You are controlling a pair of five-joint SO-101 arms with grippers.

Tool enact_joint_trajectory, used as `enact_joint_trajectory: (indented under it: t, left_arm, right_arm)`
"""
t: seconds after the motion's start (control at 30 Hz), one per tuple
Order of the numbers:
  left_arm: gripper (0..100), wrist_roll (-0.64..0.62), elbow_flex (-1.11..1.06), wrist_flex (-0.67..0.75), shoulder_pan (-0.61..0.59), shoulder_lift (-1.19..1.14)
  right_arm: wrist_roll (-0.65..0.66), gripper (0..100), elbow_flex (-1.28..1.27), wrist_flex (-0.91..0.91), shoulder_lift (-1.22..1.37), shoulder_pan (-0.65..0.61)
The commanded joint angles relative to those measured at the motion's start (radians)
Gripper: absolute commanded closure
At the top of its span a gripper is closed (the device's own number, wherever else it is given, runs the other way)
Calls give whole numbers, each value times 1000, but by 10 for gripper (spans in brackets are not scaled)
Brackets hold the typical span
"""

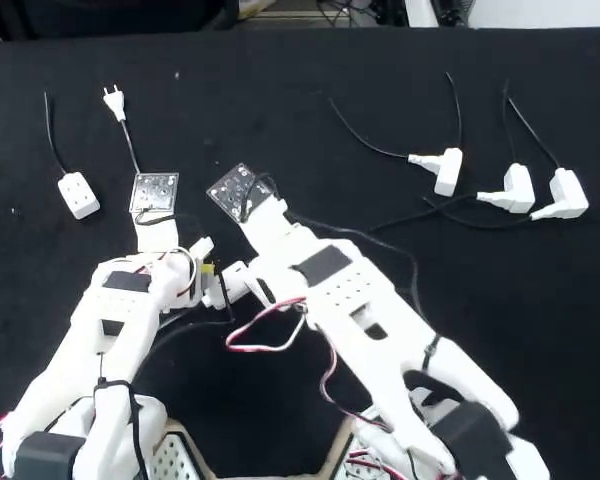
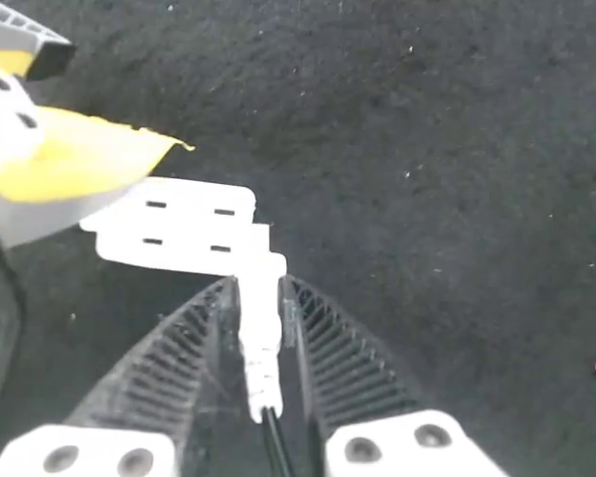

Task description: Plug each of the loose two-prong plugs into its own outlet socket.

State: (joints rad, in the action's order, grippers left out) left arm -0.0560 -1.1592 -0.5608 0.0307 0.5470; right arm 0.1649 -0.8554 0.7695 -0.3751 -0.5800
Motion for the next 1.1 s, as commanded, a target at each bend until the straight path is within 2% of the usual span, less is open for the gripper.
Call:
enact_joint_trajectory:
  t: [0.0, 0.07, 0.2, 0.27, 0.37, 0.43, 0.5, 0.63, 0.77, 1.07]
  left_arm:
    - [766, 8, 7, 9, -13, 28]
    - [766, 26, 21, -41, -61, 38]
    - [766, 89, 154, -265, -205, 41]
    - [766, 115, 186, -367, -209, 46]
    - [766, 253, 191, -439, -160, 41]
    - [766, 347, 160, -436, -110, 40]
    - [766, 374, 119, -394, -56, 40]
    - [766, 361, 42, -249, -25, 40]
    - [766, 295, 5, -146, -27, 41]
    - [766, 250, 2, -161, -19, 51]
  right_arm:
    - [15, 988, -33, -118, -38, 23]
    - [15, 988, -54, -183, -7, 21]
    - [15, 988, -25, -192, 50, 21]
    - [15, 988, -13, -192, 62, 25]
    - [15, 988, -15, -190, 64, 23]
    - [15, 988, -10, -163, 64, 21]
    - [15, 988, -8, -143, 64, 20]
    - [15, 988, -8, -126, 64, 18]
    - [11, 988, 24, -54, 62, 18]
    - [8, 988, 45, 52, 61, -29]
